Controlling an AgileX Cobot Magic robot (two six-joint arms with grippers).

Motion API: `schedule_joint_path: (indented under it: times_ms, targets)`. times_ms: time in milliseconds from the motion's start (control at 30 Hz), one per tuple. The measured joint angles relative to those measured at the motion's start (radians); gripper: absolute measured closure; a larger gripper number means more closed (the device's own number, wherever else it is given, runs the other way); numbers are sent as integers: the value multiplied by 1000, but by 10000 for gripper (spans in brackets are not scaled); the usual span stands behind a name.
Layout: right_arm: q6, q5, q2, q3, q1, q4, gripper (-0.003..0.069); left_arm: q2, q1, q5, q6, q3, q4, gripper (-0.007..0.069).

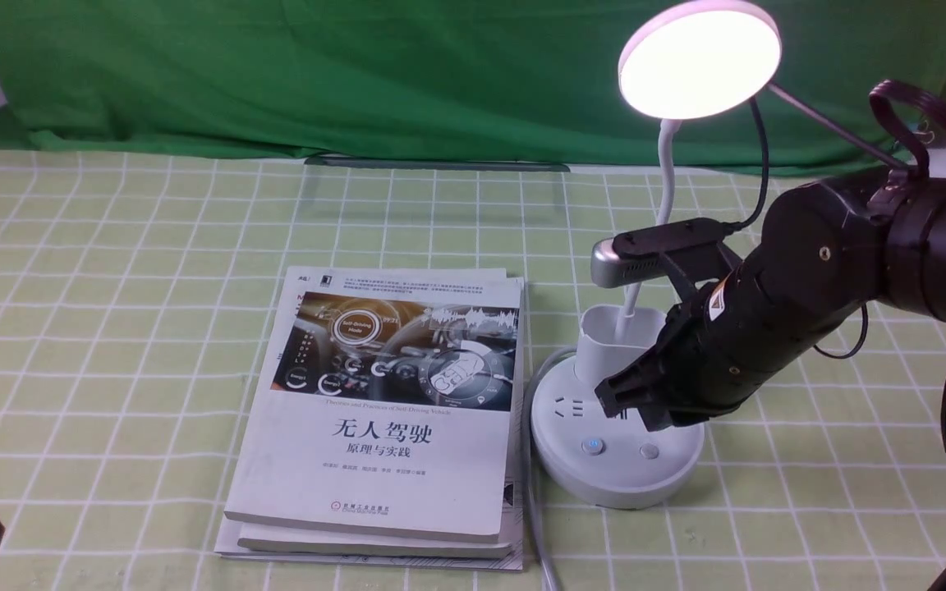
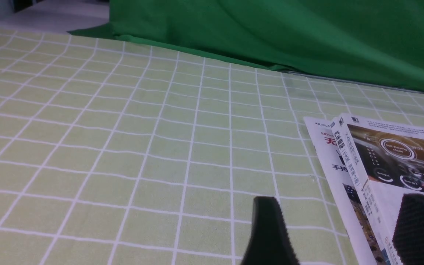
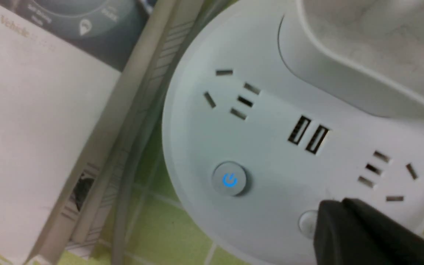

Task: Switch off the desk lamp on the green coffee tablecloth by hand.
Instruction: 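Press the power button on the lamp base to turn the lamp off with the right gripper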

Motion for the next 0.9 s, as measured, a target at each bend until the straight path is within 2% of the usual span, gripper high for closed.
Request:
schedule_joint_path:
  times_ms: [900]
  targets:
    - [-11,9,81,-11,0,0,604,0,0,0,0,0,0,214]
